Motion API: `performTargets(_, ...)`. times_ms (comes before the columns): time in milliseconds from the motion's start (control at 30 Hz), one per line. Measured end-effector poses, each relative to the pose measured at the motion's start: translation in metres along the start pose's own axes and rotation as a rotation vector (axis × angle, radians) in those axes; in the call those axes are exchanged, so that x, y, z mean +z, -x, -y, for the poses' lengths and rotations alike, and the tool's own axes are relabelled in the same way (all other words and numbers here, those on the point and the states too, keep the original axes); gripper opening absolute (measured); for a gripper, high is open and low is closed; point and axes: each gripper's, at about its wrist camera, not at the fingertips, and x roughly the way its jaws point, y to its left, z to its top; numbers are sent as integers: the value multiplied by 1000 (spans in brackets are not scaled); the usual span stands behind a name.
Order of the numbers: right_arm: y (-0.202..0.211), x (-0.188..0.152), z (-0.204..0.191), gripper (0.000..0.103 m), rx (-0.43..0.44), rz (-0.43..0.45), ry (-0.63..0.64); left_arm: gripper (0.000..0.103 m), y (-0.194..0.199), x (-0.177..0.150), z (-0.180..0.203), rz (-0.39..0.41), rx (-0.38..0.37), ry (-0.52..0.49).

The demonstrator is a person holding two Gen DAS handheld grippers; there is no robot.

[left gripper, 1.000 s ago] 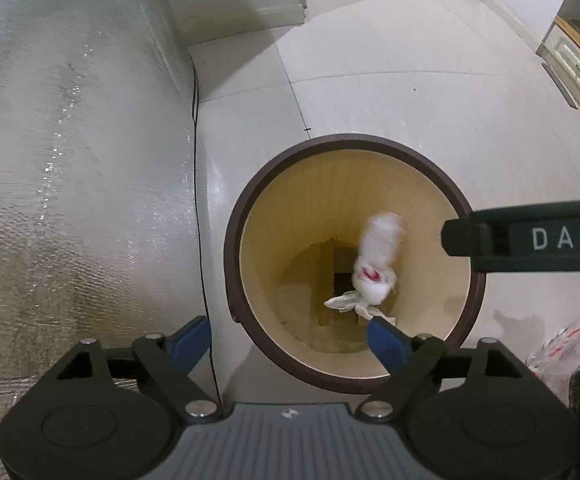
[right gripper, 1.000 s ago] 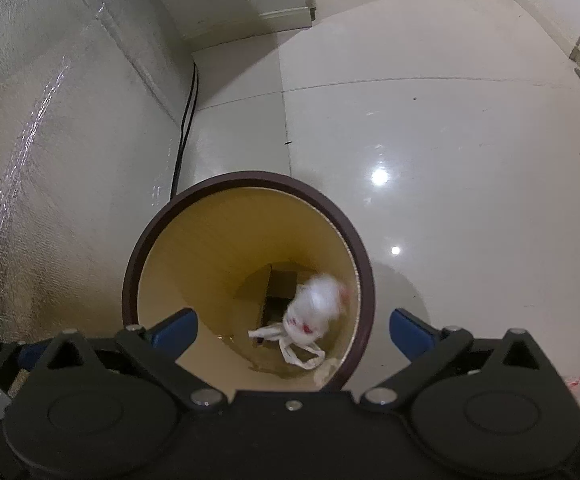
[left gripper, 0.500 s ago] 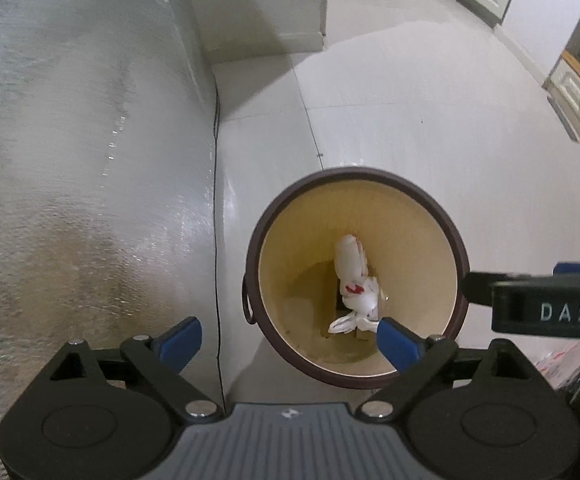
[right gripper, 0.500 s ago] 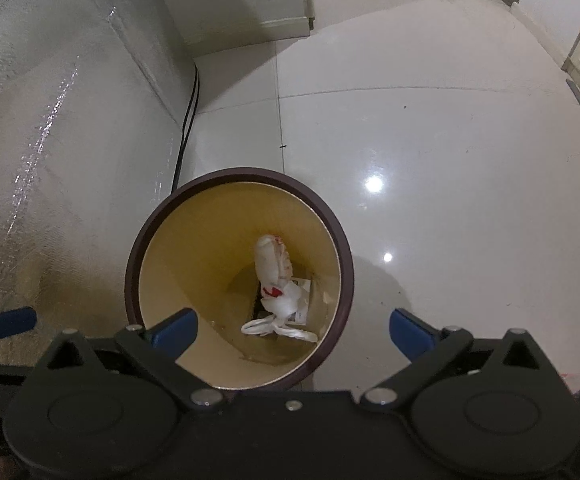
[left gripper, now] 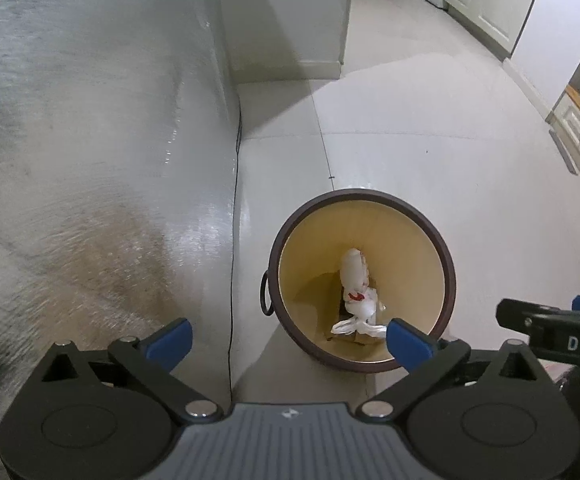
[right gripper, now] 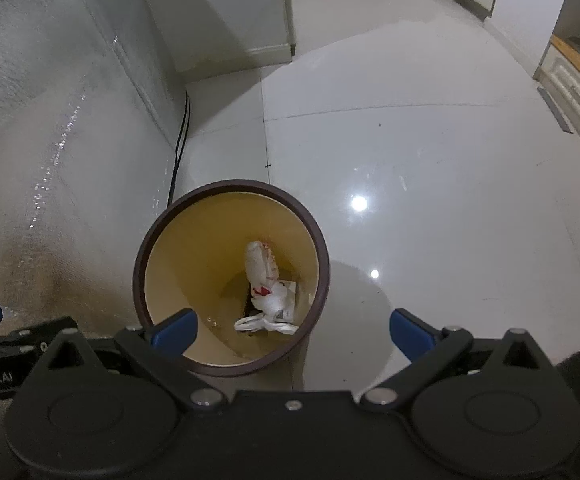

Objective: Collect trash
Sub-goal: 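Withdraw both tools from the wastebasket back toward the bed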

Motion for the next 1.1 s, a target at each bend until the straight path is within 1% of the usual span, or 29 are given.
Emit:
performTargets(200, 34, -13, 10, 103, -11, 34, -9, 103, 29, -13, -8, 18, -2, 18)
performTargets(333, 58, -23, 14, 103, -19, 59, -6, 103, 46, -24, -10, 27, -2, 14)
performTargets(567, 108, -41, 12, 103, -17, 127, 9, 103, 87, -42, -8, 75, -20, 5)
performTargets(667, 133, -49, 14, 103, -26, 164, 4, 103, 112, -47, -10, 110, -39, 16)
performTargets(833, 177, -66, 22, 103, -30, 223, -6, 103, 160, -55, -10, 192, -57, 14)
performTargets(1100, 254, -89, 29, 103, -30, 361, -12, 103, 234, -68, -7, 324, -90, -11)
